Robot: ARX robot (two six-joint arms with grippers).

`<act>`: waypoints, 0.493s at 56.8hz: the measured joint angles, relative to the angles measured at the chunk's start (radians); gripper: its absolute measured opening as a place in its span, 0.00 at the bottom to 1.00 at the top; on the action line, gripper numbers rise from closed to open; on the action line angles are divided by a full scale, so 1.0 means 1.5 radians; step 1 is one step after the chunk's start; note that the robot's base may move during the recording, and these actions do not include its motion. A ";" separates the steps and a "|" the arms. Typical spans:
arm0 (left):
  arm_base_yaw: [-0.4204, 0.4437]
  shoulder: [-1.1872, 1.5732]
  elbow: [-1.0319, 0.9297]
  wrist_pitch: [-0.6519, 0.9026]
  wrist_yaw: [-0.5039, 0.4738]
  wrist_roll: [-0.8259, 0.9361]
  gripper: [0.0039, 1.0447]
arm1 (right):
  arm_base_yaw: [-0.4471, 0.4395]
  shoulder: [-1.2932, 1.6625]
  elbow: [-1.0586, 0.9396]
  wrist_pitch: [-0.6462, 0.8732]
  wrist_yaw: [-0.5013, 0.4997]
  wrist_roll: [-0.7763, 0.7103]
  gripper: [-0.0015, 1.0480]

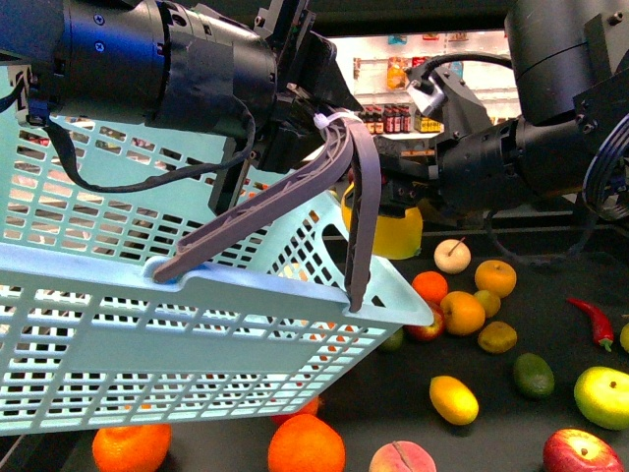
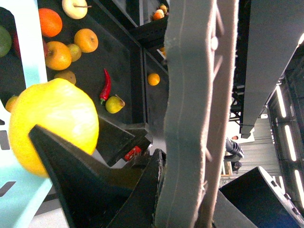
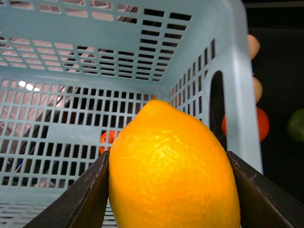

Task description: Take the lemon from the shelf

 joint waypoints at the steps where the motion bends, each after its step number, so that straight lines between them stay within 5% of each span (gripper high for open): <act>1: 0.000 0.000 0.000 0.000 0.000 0.000 0.08 | 0.001 0.000 0.000 -0.001 -0.001 0.000 0.62; 14: 0.000 0.000 0.000 0.000 0.005 -0.001 0.08 | 0.006 -0.003 -0.008 -0.001 -0.011 0.008 0.93; 28: 0.000 0.000 0.000 0.000 0.002 -0.003 0.08 | -0.040 -0.021 -0.015 0.034 -0.020 0.020 0.93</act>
